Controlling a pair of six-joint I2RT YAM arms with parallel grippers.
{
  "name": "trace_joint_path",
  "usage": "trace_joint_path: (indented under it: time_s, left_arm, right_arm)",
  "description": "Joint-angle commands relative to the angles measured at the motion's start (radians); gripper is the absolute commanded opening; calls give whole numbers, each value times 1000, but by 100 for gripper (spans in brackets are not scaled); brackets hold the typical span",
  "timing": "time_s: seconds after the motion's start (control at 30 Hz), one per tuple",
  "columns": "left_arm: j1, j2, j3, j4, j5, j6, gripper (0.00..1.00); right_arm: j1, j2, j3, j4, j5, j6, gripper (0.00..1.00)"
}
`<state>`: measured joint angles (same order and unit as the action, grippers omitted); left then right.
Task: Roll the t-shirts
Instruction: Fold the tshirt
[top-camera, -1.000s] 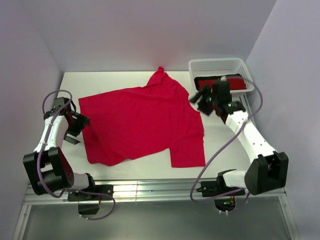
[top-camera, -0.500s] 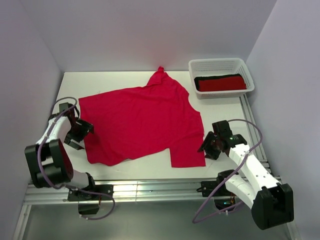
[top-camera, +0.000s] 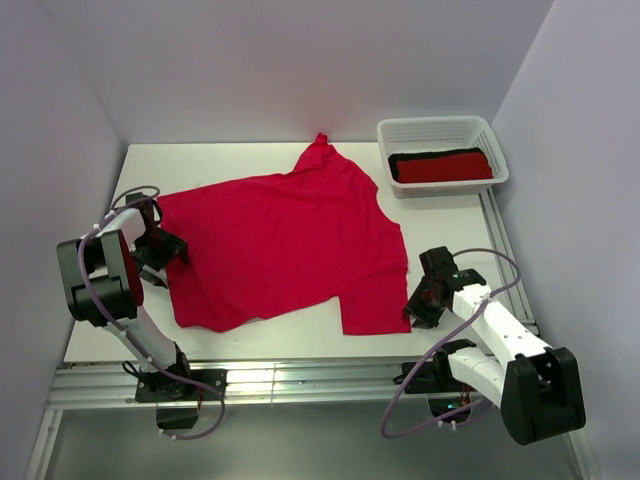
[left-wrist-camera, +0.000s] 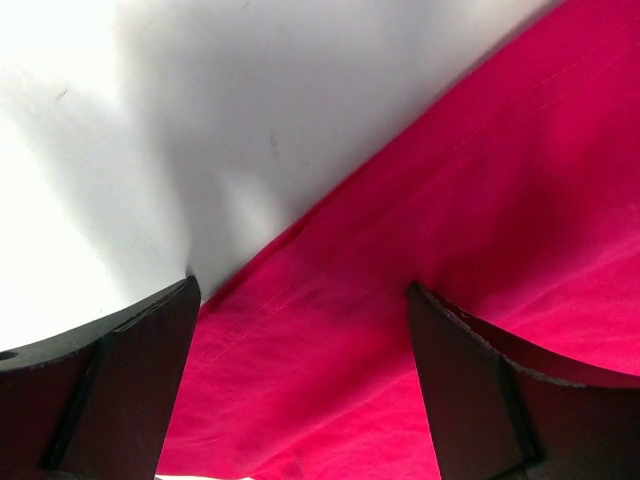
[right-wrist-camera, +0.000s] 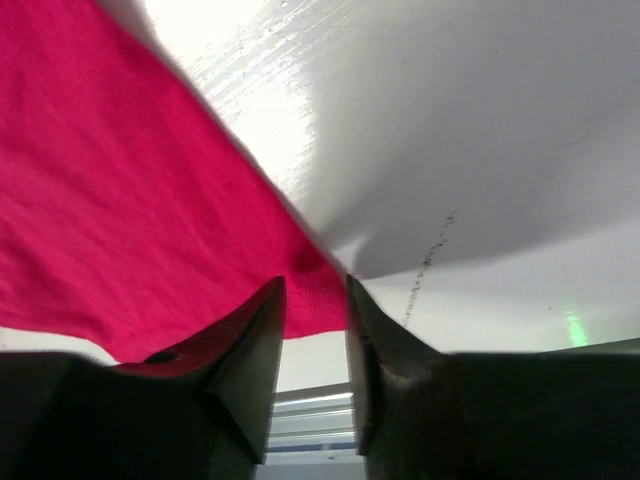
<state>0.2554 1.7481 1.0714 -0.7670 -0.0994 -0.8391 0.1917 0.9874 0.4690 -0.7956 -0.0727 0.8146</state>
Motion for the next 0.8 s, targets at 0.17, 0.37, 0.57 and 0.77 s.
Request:
trace_joint_path:
  time_s: [0.17,0.37,0.57,0.77]
  left_arm:
    - [-1,165,134,86,-40,21,89]
    - [-2,251,226,66,-57,26,89]
    - [-2,303,289,55,-69,32,88]
    - [-2,320,312,40,-71,40,89]
  right_arm:
    - [3,57,-16,49,11,37,31]
    - [28,68,-9,33,30,49,35]
    - [51,54,0,1,37,40,43]
    - [86,50,-9,-17,40,47,38]
